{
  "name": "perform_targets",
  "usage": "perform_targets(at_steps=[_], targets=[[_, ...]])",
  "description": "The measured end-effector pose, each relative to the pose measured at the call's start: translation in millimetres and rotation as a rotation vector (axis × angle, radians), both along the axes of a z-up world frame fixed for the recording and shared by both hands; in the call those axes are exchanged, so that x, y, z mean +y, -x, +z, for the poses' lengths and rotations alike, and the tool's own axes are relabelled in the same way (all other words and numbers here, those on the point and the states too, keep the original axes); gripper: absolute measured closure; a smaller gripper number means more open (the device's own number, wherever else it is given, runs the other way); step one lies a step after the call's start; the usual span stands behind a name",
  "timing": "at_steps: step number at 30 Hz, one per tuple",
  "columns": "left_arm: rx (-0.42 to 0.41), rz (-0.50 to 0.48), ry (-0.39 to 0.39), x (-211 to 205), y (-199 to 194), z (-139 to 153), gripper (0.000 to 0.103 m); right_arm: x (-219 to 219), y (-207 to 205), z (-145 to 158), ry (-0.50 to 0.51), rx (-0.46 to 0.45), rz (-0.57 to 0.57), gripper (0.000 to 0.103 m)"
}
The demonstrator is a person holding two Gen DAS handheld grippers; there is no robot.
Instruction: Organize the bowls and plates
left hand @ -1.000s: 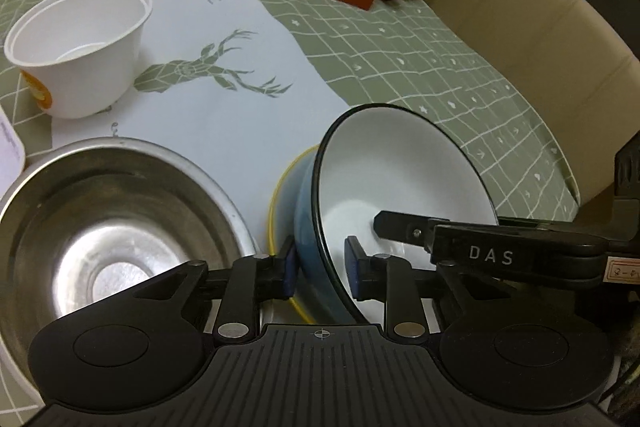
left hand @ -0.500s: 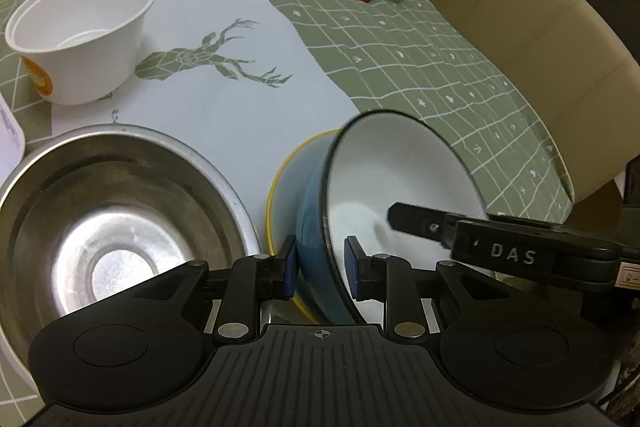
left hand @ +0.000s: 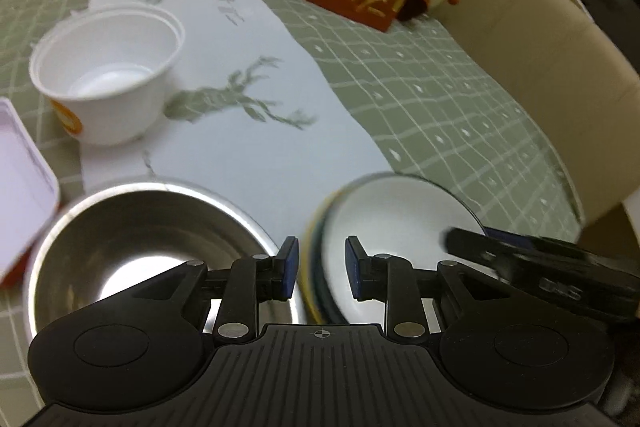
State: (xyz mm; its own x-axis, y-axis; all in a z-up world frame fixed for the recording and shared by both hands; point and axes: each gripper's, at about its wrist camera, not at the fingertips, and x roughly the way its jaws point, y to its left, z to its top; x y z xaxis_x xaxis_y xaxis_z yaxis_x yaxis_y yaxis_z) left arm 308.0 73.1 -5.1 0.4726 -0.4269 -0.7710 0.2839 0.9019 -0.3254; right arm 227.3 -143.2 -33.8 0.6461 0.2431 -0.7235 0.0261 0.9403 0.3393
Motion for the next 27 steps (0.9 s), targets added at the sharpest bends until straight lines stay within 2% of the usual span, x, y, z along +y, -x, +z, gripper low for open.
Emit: perform_targets(at_steps=[1,4,6,8,13,15,21,27], targets=[[-0.014,0.008,-0.018,-1,-2,1,0.071,-1,1,2,0.004,-0.01,-0.003,0.058],[-0.02,-0.009,-0.028,-7,-11,-1,0.073,-5,4,5,0.02,-0.031,-0.024,0.053],[0.008,-0.039,-0.012,-13,-20,-6,0.073,-9,4,0,0.018,-0.019,-0.039,0.05],[0.034,-0.063,-0.008,-21,-26,-14,0.072,-11,0,-10,-0.016,0.021,-0.043,0.049],[0.084,-0.095,-0.059,-38,-36,-36,0.072,-10,-13,-51,-0.168,0.187,0.003,0.049],[0.073,-0.11,-0.073,-40,-37,-39,0.072,-6,-16,-62,-0.209,0.216,0.033,0.047],[0.087,-0.083,-0.046,-36,-42,-39,0.072,-4,-25,-63,-0.19,0.211,0.072,0.047],[0.091,-0.05,-0.012,-30,-56,-38,0.072,-5,-48,-59,-0.138,0.162,0.09,0.047]])
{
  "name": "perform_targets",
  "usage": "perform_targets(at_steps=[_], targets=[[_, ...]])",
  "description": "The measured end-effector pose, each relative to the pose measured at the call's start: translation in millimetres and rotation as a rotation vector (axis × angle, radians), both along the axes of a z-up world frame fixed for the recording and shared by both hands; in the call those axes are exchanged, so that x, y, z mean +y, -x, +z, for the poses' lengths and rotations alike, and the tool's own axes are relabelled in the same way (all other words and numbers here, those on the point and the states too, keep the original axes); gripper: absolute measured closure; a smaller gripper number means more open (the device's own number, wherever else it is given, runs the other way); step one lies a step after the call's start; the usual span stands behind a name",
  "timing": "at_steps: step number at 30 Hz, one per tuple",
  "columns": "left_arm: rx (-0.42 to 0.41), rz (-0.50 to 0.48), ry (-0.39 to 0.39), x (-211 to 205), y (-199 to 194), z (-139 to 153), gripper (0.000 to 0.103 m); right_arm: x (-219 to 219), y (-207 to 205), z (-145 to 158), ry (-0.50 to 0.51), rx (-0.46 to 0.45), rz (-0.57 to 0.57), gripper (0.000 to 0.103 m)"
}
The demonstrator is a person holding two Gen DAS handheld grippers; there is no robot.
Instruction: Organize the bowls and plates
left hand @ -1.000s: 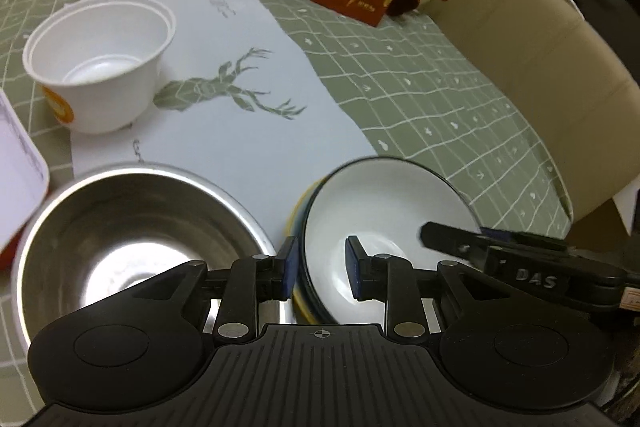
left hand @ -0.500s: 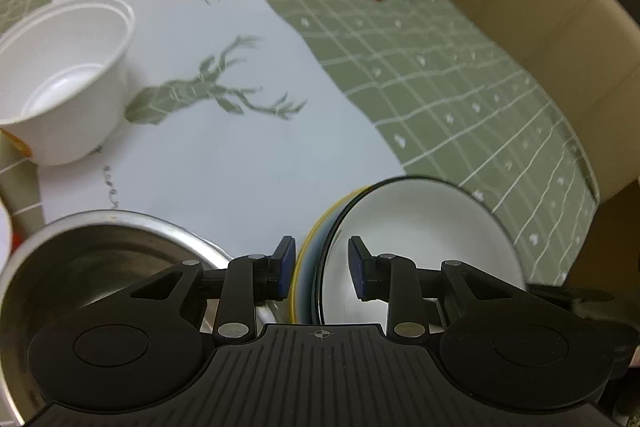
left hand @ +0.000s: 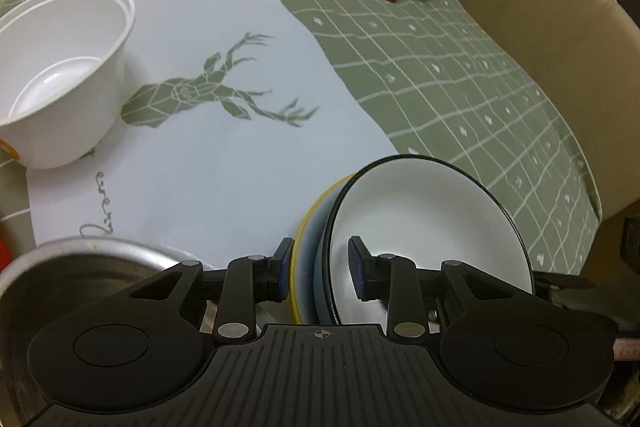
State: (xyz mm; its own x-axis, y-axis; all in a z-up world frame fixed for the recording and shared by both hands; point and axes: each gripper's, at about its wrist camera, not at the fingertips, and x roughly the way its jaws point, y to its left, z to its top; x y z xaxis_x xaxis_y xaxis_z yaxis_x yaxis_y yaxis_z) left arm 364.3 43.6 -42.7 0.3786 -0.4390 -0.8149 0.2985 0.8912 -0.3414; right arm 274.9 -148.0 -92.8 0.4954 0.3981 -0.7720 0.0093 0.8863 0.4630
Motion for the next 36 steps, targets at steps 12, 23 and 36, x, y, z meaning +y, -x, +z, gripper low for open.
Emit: perform_targets(at_steps=[12,23,36], targets=[[0.001,0.042,0.004,4,-5,-3,0.072,-6,-35,-4,-0.029,-0.044,-0.025,0.049],[-0.007,0.031,0.01,7,5,2,0.077,3,-22,4,0.1,-0.043,-0.036,0.049],[-0.007,0.036,0.113,17,-4,4,0.077,9,-1,12,0.134,-0.013,-0.07,0.047]])
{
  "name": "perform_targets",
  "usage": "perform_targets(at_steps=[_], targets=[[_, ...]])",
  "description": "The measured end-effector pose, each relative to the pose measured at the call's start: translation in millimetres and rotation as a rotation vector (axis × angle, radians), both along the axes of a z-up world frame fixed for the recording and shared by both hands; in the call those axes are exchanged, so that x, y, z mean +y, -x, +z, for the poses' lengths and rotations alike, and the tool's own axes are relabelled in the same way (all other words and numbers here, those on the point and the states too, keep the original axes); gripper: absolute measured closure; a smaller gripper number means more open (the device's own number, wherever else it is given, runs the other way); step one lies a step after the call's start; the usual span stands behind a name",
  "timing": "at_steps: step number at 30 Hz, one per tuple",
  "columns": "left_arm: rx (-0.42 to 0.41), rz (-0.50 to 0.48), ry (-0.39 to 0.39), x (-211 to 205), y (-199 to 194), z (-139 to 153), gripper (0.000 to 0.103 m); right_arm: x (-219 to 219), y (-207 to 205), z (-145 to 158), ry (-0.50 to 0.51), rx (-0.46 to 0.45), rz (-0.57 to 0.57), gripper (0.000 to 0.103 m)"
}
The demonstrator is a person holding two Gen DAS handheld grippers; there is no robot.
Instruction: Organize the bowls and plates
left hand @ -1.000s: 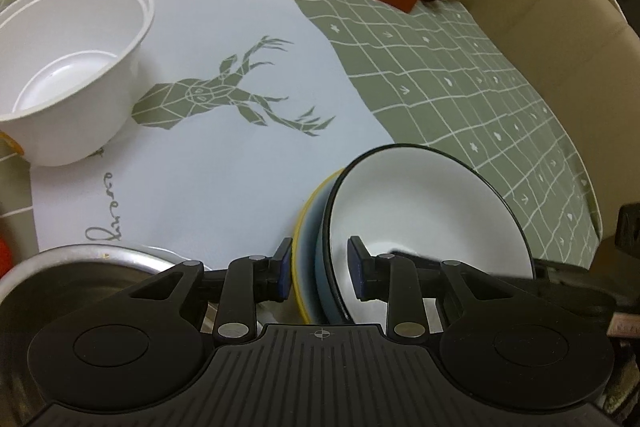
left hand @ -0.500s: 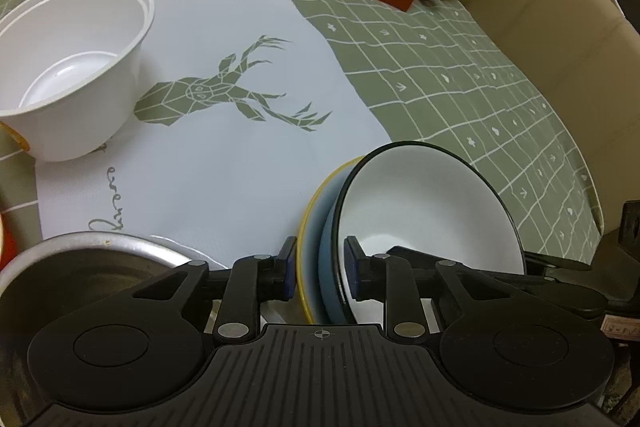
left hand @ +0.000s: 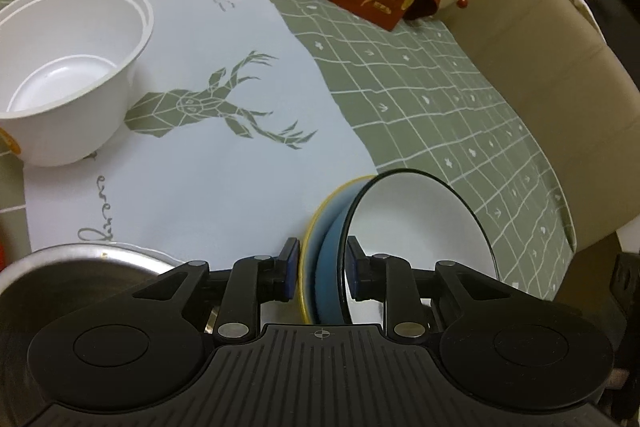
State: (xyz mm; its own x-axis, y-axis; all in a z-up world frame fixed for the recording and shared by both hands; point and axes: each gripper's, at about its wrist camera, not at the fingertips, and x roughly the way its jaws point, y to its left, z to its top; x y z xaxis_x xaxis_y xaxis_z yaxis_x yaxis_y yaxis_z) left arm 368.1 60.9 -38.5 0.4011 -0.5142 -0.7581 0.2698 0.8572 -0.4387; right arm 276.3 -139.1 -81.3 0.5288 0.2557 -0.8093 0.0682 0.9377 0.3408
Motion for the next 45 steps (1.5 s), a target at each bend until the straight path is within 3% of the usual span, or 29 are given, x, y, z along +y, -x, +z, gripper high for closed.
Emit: perform_targets(at_steps=[4,9,12,14,17,19,21,25,29,31,33,36,37,39,41,45], targets=[[-0.027,0.014,0.026,12,4,15,0.077,0,6,10,0.043,-0.032,-0.013,0.047],[-0.126,0.077,0.127,58,13,50,0.077,1,11,59,0.251,-0.204,-0.072,0.047],[-0.219,0.154,0.149,94,9,65,0.077,14,-5,94,0.319,-0.284,-0.012,0.035],[-0.271,0.236,0.121,120,3,67,0.077,29,-25,113,0.322,-0.301,0.049,0.029],[-0.266,0.409,0.082,155,-11,56,0.077,48,-69,124,0.23,-0.21,0.096,0.029],[-0.242,0.526,0.082,176,-23,41,0.077,63,-100,122,0.152,-0.134,0.109,0.029],[-0.228,0.594,0.092,189,-32,27,0.077,83,-120,118,0.141,-0.111,0.098,0.029],[-0.151,0.604,0.163,199,-49,2,0.077,126,-143,107,0.171,-0.149,0.115,0.024],[-0.121,0.589,0.187,197,-59,-12,0.075,157,-176,77,0.064,-0.07,0.182,0.024],[-0.099,0.588,0.177,195,-61,-17,0.075,171,-190,59,0.06,-0.036,0.192,0.024],[-0.081,0.604,0.146,193,-63,-24,0.074,183,-204,40,0.068,0.009,0.177,0.027],[-0.063,0.624,0.119,192,-67,-34,0.074,194,-220,15,0.055,0.084,0.188,0.046],[-0.061,0.624,0.12,191,-68,-36,0.074,198,-222,10,0.055,0.097,0.203,0.048],[-0.065,0.615,0.13,191,-70,-36,0.074,206,-220,5,0.074,0.094,0.223,0.05],[-0.069,0.599,0.125,189,-72,-37,0.072,213,-213,9,0.095,0.072,0.256,0.06],[-0.083,0.583,0.073,184,-71,-31,0.073,216,-206,16,0.106,0.069,0.285,0.063]])
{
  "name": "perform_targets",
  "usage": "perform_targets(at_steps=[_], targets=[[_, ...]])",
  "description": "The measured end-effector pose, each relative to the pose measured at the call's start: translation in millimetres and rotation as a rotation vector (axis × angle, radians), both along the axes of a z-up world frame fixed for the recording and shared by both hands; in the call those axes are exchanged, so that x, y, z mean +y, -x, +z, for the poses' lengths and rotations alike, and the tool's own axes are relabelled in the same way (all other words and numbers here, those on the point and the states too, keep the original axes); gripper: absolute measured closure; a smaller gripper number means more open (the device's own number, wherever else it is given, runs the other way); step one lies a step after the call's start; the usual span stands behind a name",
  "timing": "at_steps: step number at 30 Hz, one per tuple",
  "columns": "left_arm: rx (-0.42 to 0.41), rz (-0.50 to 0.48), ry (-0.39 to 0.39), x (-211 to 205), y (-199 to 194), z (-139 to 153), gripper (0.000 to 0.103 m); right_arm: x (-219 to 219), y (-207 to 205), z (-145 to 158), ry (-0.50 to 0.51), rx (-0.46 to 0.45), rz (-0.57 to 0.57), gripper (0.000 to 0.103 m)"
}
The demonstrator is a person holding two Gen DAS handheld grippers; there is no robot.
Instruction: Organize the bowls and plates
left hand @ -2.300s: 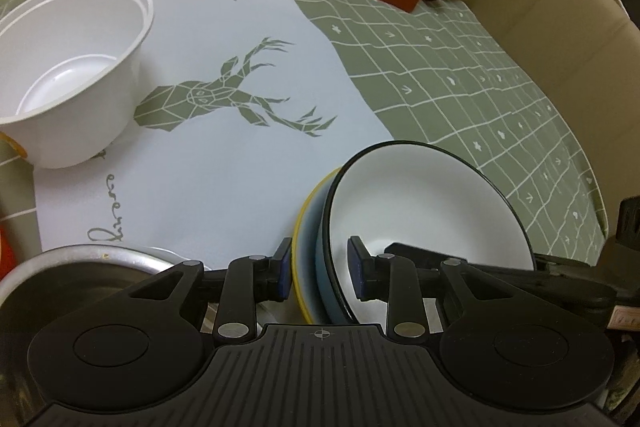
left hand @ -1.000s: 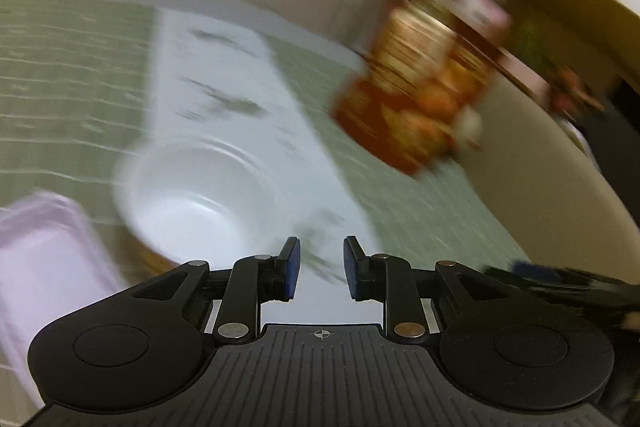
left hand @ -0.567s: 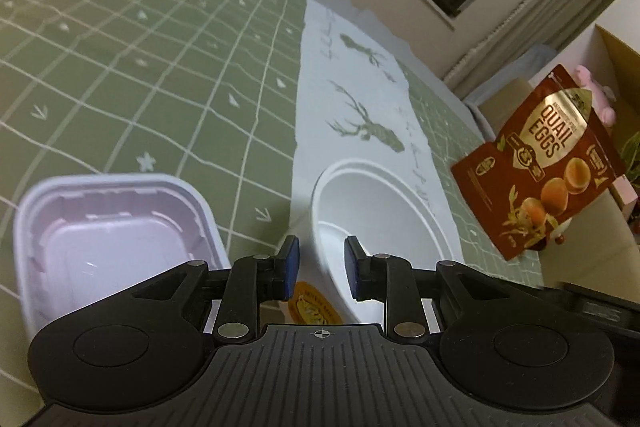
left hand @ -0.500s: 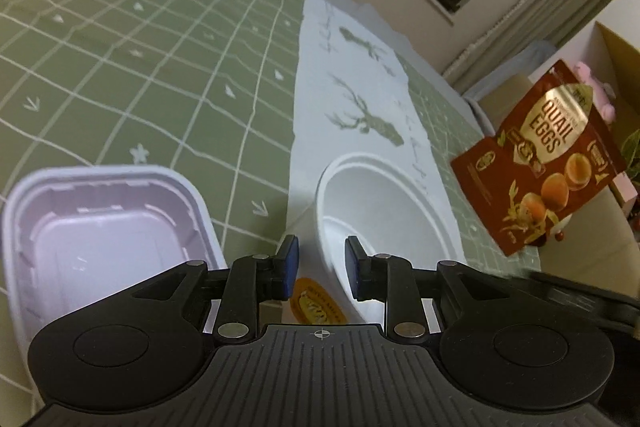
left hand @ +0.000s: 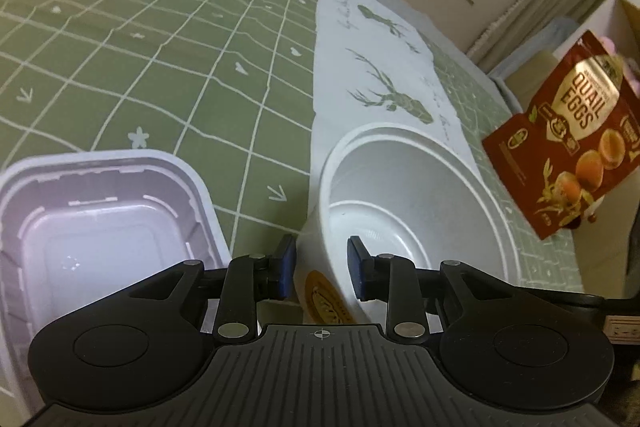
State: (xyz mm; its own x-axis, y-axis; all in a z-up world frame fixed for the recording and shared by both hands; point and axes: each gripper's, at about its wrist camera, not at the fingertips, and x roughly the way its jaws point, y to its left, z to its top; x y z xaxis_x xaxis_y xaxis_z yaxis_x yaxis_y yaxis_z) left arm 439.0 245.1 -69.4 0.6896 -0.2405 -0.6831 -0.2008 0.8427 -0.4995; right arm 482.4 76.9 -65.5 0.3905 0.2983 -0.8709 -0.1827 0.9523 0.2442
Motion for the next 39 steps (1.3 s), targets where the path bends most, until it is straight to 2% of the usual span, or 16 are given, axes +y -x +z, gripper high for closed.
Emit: perform_targets(at_steps=[4,10,14,18,25,31,39], targets=[[-0.032,-0.051,-0.063,-13,12,23,0.074,-5,11,15,0.008,-0.037,0.004,0.065],[-0.154,-0.127,-0.119,-43,53,81,0.074,-29,59,69,0.03,-0.177,-0.014,0.064],[-0.261,-0.179,-0.09,-57,90,114,0.074,-57,98,103,0.008,-0.24,-0.045,0.064],[-0.297,-0.225,-0.082,-74,117,131,0.074,-81,139,125,0.012,-0.301,-0.068,0.064],[-0.27,-0.342,-0.152,-116,151,134,0.074,-114,203,133,0.043,-0.378,-0.096,0.064],[-0.186,-0.437,-0.166,-150,152,111,0.072,-144,232,121,0.039,-0.416,-0.174,0.063],[-0.076,-0.533,-0.01,-154,130,88,0.073,-193,226,100,-0.062,-0.291,-0.268,0.063]])
